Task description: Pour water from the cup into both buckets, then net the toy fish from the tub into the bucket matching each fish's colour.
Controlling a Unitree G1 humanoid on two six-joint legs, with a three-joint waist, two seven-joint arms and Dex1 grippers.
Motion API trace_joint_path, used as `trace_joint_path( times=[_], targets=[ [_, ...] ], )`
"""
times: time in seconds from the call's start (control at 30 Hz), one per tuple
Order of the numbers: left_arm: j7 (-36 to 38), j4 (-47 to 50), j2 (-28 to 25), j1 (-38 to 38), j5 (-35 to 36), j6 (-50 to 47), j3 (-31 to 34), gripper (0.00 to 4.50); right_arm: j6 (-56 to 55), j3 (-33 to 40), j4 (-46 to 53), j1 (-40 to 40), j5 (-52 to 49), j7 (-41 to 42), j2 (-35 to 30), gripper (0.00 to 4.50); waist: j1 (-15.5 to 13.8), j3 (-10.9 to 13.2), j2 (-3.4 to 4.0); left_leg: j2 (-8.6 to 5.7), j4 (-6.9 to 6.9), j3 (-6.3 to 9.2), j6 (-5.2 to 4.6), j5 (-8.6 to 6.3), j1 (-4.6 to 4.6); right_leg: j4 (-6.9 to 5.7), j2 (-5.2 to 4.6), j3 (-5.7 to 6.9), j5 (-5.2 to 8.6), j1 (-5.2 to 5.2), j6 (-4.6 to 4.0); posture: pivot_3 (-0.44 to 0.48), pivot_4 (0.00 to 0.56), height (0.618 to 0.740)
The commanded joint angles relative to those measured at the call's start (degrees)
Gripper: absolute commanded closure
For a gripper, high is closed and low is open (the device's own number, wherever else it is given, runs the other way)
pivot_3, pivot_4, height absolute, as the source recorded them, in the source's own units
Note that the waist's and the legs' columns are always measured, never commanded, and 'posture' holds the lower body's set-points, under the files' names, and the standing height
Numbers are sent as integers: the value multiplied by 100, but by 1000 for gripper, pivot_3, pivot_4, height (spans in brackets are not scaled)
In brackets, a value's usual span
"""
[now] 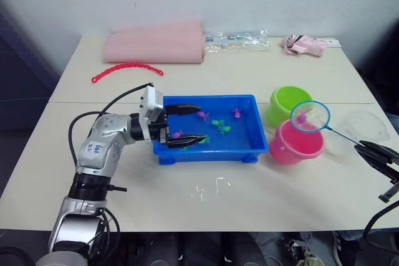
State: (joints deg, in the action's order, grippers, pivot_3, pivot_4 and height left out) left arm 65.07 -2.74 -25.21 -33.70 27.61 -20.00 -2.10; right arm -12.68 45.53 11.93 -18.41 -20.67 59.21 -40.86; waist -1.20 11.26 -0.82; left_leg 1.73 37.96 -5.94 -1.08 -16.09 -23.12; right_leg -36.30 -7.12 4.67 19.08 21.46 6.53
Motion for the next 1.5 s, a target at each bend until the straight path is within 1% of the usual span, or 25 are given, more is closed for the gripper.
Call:
trace_joint_path(
  times=[0.03,0.2,0.33,0.4,0.47,0.6,0.67,0.7,0.8,0.83,0.87,0.93,0.97,1.07,1.13,1.23,1.33,1.4,1.5],
  targets=[
    [-21,253,77,-101,115,-81,-60,43,-994,199,-374,-9,447,-193,-67,4500,1,0,0,0,0,-2,0,0,0,0,0,-2,0,0,0,0,150,740],
    [-71,307,157,-96,111,-127,-97,43,-2693,21,-1283,109,1566,-655,-351,4500,3,0,0,-1,0,-6,0,0,3,1,1,-9,-1,1,3,0,150,740],
    [-112,306,202,-105,94,-131,-96,43,-4162,-103,-1951,286,2791,-1342,-678,4500,13,0,0,0,0,-9,3,2,7,1,1,-13,-2,1,4,0,150,740],
    [-143,307,219,-93,86,-123,-94,43,-4815,13,-2189,464,3656,-1924,-753,4500,19,0,0,0,0,-10,6,4,7,1,2,-14,-2,1,4,0,150,740],
    [-173,305,229,-75,84,-117,-87,43,-5207,57,-2360,583,4165,-2380,-793,4500,29,0,0,0,0,-10,8,5,7,2,1,-15,-2,1,4,0,150,740],
    [-183,277,219,-48,48,-69,-85,43,-5542,203,-2403,690,5150,-3140,-869,4500,28,0,0,0,0,-9,11,7,7,2,1,-16,-2,1,3,0,150,740],
    [-188,261,211,-44,35,-47,-83,43,-5477,149,-2457,706,5199,-3301,-909,4500,27,0,1,0,0,-9,12,7,7,2,1,-16,-2,1,3,0,150,740],
    [-188,255,206,-42,35,-41,-77,43,-5409,89,-2485,694,5086,-3329,-919,4500,27,0,1,0,0,-9,12,7,7,2,1,-16,-2,1,3,0,150,740],
    [-173,249,143,4,11,11,-35,43,-4885,-318,-2373,509,3922,-2999,-904,4500,34,0,1,0,0,-10,12,7,7,2,1,-18,-2,1,3,0,150,740],
    [-173,234,99,36,12,33,18,43,-4512,-616,-2141,349,3185,-2744,-915,4500,43,0,1,0,0,-10,12,7,7,3,2,-18,-2,0,3,0,150,740],
    [-175,221,71,57,15,48,54,43,-4271,-834,-1980,218,2718,-2639,-956,4500,53,0,0,1,0,-9,13,8,7,4,3,-18,-2,-2,3,0,150,740],
    [-162,158,-83,156,17,131,213,43,-3182,-1145,-1187,36,1434,-2346,-1012,4500,105,0,1,4,-1,-4,12,8,8,6,3,-15,-2,-5,3,0,150,740],
    [-159,135,-135,191,21,164,268,43,-2750,-1216,-890,-37,979,-2227,-1050,4500,128,1,4,5,-2,-2,11,8,8,6,2,-15,-2,-5,3,0,150,740],
    [-189,37,-336,309,48,249,482,43,-1123,-1337,112,77,-470,-2118,-1226,4500,192,-1,10,10,-2,-4,6,7,11,0,-12,-19,-2,-6,3,0,150,740],
    [-212,-46,-444,357,58,285,616,43,228,-1552,782,192,-1563,-2161,-1437,4500,184,0,9,8,-1,4,3,7,11,-4,-29,-13,-2,-8,3,0,150,740],
    [-219,-145,-574,404,-15,404,729,43,1827,-1944,1355,436,-2354,-2374,-1792,4500,132,0,9,7,1,23,1,7,8,-3,-38,-16,-1,-13,0,0,150,740],
    [-275,-166,-678,440,-86,501,793,43,3231,-2481,1710,1075,-3150,-3018,-1947,4500,101,0,8,4,1,29,-1,6,-1,3,-43,-15,-1,-11,0,0,150,740],
    [-299,-167,-721,456,-90,528,829,43,3956,-2825,1857,1540,-3504,-3334,-1964,4500,97,0,8,1,2,36,-4,5,-8,8,-45,-13,-1,-11,0,0,150,740],
    [-341,-105,-795,503,-84,543,877,43,4700,-3273,1931,2121,-3853,-3601,-1869,4500,92,0,8,-2,2,36,-9,1,-16,17,-46,-9,-2,-9,1,0,150,740]
  ],
)
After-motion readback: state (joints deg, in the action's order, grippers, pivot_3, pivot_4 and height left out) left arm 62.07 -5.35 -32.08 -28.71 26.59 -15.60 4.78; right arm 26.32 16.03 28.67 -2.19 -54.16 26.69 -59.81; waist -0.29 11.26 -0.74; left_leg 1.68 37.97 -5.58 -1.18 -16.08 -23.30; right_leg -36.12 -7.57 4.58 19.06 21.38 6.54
